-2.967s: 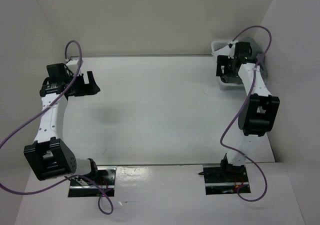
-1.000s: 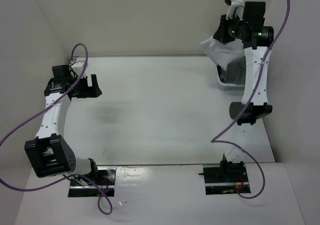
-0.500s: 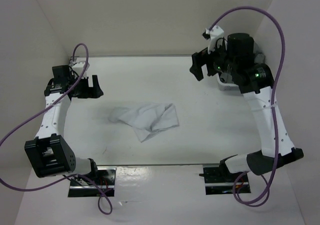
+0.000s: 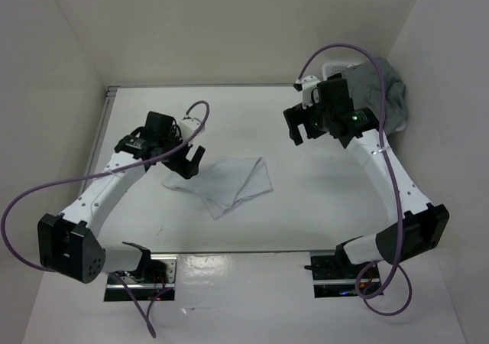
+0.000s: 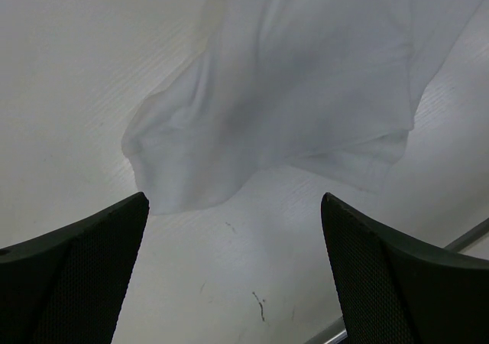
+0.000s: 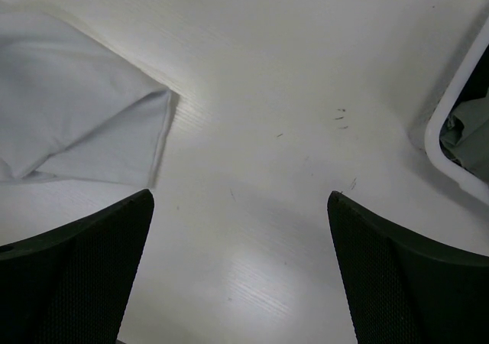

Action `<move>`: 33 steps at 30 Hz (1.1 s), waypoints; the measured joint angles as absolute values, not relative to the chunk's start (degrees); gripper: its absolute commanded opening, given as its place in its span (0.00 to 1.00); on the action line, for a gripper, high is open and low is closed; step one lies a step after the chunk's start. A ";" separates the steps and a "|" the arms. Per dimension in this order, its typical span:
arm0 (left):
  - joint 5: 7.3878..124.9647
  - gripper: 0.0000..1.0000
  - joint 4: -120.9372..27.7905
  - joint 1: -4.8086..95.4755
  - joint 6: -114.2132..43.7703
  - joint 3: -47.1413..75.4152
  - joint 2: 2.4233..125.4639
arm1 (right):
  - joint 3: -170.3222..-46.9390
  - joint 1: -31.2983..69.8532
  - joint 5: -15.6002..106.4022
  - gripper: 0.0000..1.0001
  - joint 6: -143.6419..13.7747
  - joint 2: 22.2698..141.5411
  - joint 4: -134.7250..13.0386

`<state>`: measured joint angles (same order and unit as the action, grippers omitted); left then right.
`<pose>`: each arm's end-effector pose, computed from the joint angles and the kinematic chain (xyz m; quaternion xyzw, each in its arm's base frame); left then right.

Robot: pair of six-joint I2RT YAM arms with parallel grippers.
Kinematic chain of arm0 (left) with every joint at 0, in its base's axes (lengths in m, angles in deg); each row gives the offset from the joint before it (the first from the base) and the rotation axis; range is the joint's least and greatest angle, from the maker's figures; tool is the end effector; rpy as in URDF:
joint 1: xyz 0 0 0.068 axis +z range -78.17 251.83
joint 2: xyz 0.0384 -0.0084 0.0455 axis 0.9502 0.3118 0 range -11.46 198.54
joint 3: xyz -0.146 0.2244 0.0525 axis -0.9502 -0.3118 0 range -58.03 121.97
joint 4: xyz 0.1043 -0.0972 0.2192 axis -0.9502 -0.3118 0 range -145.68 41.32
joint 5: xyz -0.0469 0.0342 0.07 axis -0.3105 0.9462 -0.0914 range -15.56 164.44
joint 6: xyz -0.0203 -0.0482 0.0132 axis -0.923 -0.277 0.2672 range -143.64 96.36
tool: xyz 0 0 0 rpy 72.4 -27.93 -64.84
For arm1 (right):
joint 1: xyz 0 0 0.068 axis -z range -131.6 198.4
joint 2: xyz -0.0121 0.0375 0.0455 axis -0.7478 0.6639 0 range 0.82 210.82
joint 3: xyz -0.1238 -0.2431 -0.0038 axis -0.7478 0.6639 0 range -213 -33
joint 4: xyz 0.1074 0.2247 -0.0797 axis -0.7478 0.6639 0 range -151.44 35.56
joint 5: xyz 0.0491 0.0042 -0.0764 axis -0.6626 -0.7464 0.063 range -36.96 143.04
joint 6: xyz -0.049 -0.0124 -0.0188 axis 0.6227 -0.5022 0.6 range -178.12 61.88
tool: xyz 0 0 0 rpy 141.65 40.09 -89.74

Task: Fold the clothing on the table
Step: Flatten the skirt out

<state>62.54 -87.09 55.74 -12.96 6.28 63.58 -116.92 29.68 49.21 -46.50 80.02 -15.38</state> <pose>0.2622 -0.0833 0.2996 0.2510 0.8984 -0.1134 0.3422 0.2757 0.0960 0.3805 -0.2517 0.8753 0.0559 0.4092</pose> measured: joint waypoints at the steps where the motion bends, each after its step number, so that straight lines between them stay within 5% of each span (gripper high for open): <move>1: 63.98 0.99 -87.64 55.19 -12.96 5.56 62.56 | -116.50 29.68 48.99 0.99 -46.50 80.02 -15.40; 12: 78.25 0.99 -95.20 56.89 -12.07 5.80 50.49 | -114.38 29.68 46.12 0.99 -46.55 76.74 -17.17; 16: 86.38 0.84 -90.63 56.37 -5.42 -0.43 48.39 | -113.27 29.68 45.49 0.99 -46.57 76.15 -17.45; 19: 87.91 0.84 -87.35 56.68 1.20 -9.48 45.68 | -112.41 29.68 45.21 0.99 -46.57 75.02 -17.47; 27: 77.95 0.85 -82.94 66.07 8.32 -13.39 48.17 | -112.00 29.68 44.86 0.99 -46.57 71.35 -17.89; 33: 64.46 0.70 -80.40 77.79 9.00 -10.20 62.23 | -110.40 29.68 44.81 0.99 -46.61 71.06 -18.41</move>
